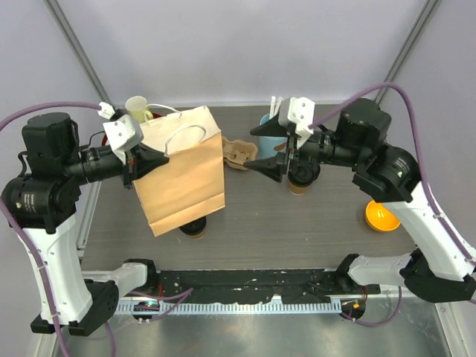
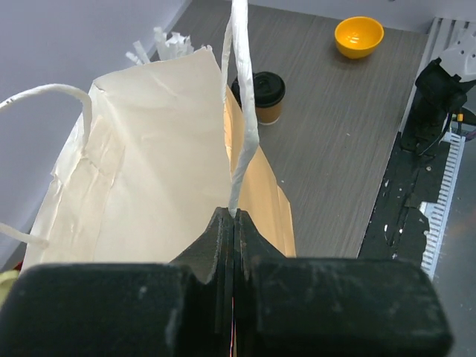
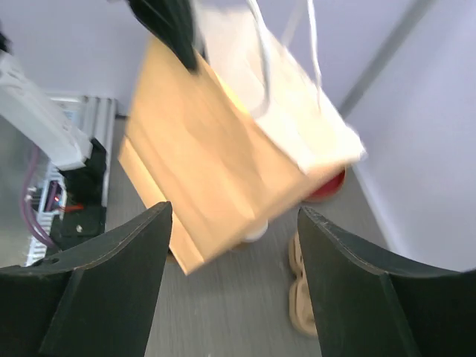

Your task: Pack the takeout coffee

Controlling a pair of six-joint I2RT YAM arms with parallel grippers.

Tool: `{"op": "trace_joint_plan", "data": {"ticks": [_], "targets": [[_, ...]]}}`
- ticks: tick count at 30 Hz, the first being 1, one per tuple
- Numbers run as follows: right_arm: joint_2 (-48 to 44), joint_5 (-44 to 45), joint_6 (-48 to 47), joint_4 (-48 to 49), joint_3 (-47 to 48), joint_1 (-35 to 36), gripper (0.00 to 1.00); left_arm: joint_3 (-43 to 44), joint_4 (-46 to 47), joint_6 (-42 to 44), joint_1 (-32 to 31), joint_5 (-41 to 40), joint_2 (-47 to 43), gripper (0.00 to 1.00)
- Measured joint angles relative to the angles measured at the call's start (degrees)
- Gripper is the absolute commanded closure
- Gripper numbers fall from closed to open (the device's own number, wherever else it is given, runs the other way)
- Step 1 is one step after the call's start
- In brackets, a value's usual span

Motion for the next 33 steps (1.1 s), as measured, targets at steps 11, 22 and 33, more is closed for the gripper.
{"op": "trace_joint_plan", "data": {"ticks": [11, 22, 33], "targets": [[19.4, 2.8, -5.9, -1.9, 22.6, 14.4, 0.25, 0.2, 0.0, 8.1, 0.0, 7.6, -0.1, 1.00], [27.7, 3.5, -9.4, -11.6, 28.7, 15.2, 0.98, 0.2, -0.9, 13.7, 0.0, 8.5, 0.5, 1.00], [18.7, 13.7, -9.0, -15.0, 15.6, 14.3, 0.99, -2.2, -0.2, 7.2, -0.2, 4.3, 0.2, 0.05]]}}
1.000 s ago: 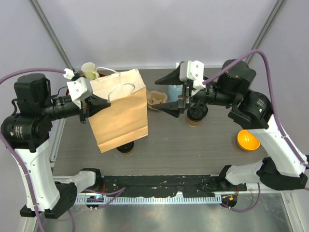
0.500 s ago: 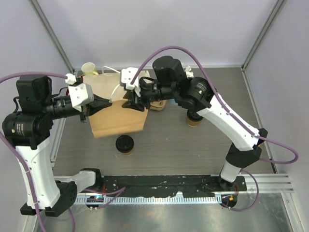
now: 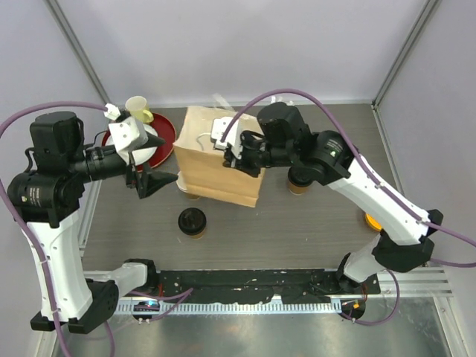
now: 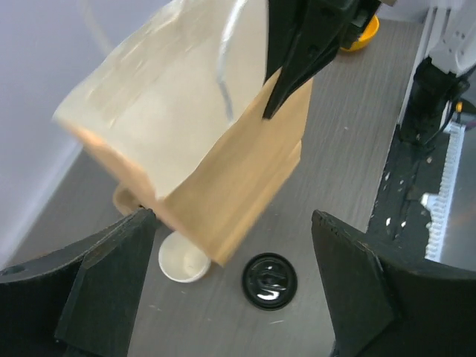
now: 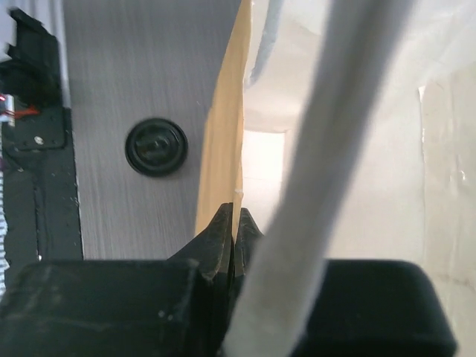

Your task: Pack the takeout coffee

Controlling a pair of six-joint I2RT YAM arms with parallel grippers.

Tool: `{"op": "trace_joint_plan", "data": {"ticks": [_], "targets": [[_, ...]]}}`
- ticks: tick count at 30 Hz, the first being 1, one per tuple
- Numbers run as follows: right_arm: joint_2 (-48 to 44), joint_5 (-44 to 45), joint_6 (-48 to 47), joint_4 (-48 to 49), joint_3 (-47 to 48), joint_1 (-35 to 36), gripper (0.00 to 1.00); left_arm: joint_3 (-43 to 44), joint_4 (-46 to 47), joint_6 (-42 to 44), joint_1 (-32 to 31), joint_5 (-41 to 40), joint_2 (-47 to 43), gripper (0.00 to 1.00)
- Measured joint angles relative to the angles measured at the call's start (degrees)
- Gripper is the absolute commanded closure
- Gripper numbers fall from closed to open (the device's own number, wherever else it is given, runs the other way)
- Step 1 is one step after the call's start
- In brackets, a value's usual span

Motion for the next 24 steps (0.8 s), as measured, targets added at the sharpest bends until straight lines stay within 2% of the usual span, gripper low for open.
{"op": "trace_joint_plan", "data": {"ticks": [5, 10, 17, 24], "targets": [[-8.1, 8.6, 3.8, -1.5, -8.5, -2.6, 0.99, -0.1, 2.7, -11.0, 0.1, -8.1, 0.0, 0.02], [-14.4, 13.0, 8.7, -1.1, -15.3, -3.1, 0.99, -1.4, 6.6, -18.0, 0.1, -15.4, 0.2, 0.01], [-15.2, 15.1, 17.9, 3.0, -29.1, -3.1, 0.99, -7.5, 10.2, -22.2, 0.1, -24.1, 0.2, 0.01], [-15.5, 15.1, 23.4, 10.6, -39.5, -3.1, 0.99, -9.8, 11.5, -22.8, 0.1, -26.3, 0.2, 0.02]]}}
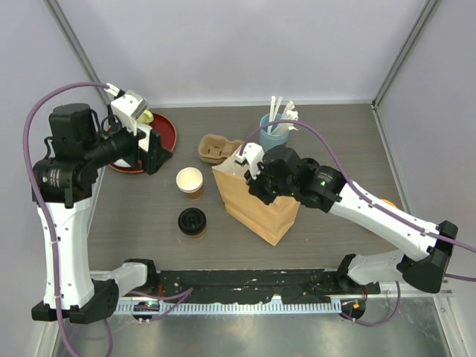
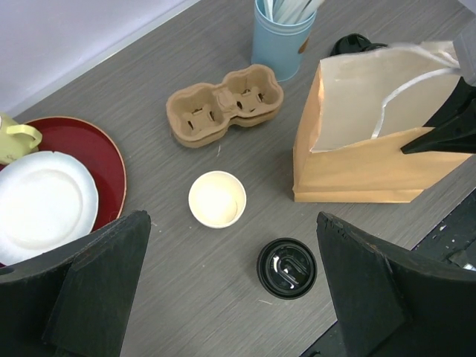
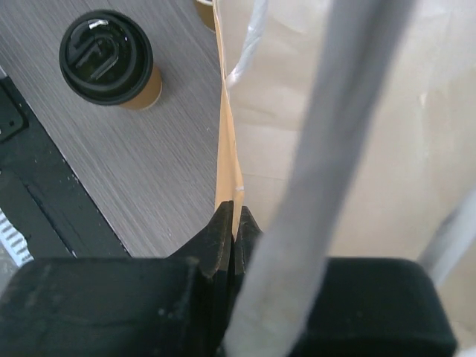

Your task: Pack the takeout coffee

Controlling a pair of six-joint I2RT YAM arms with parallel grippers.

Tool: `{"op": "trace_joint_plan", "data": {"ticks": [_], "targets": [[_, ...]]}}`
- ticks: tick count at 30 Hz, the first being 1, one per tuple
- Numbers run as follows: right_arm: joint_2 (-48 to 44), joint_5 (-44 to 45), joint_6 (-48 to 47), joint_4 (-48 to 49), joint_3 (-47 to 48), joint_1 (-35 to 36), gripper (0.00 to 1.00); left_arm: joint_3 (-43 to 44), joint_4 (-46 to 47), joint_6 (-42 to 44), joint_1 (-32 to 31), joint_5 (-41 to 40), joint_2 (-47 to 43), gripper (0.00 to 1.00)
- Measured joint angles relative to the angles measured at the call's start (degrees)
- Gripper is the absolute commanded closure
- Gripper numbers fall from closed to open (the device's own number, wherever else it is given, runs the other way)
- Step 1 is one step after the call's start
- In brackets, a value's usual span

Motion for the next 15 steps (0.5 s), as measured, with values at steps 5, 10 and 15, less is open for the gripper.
{"op": "trace_joint_plan", "data": {"ticks": [5, 10, 15], "targets": [[-1.5, -0.3, 2.0, 5.2, -3.2, 0.0, 0.91, -0.1, 0.4, 0.0, 0.0, -0.3, 0.0, 0.02], [-1.4, -1.2, 3.0, 6.0, -3.4, 0.1, 0.41, -0.1, 0.5, 0.0, 0.0, -0.3, 0.0, 0.01], [-1.4, -4.9, 3.6, 3.8, -1.4, 0.1, 0.15, -0.2, 0.5, 0.1, 0.0, -0.3, 0.0, 0.01]]}}
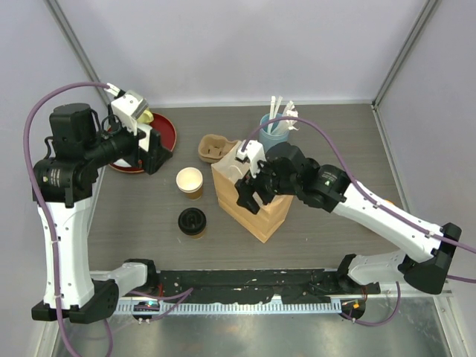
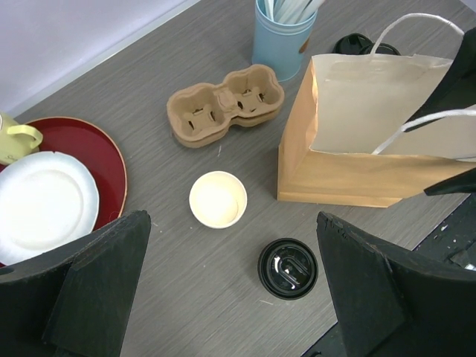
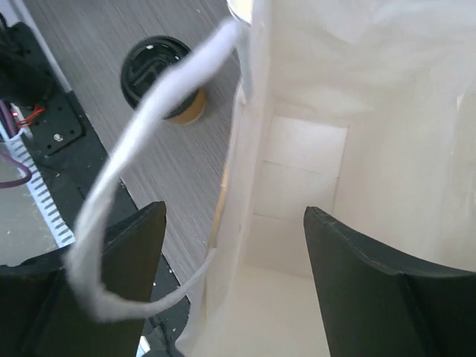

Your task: Pack the takeout coffee

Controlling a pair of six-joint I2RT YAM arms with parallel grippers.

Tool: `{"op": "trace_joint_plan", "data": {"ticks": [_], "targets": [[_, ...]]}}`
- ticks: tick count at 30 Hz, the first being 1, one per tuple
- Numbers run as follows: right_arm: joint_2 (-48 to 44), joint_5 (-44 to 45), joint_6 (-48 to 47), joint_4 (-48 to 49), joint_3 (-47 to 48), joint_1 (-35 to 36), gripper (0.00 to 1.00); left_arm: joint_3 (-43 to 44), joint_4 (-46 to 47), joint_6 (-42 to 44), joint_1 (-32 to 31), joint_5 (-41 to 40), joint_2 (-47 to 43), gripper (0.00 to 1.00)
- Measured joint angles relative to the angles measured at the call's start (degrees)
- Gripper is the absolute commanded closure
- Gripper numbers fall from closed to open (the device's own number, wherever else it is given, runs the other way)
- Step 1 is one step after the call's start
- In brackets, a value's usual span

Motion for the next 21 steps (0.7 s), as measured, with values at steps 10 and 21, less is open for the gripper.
{"op": "trace_joint_plan", "data": {"ticks": [10, 21], "targets": [[-4.3, 1.1, 1.1, -3.6, 11.6, 0.0, 0.09, -0.2, 0.0, 0.2, 0.0, 0.7, 0.0, 0.01], [-11.4, 14.6, 4.0, -2.8, 10.6, -27.9, 0.24, -0.4, 0.0, 0.2, 0.0, 0.9, 0.0, 0.02]]}}
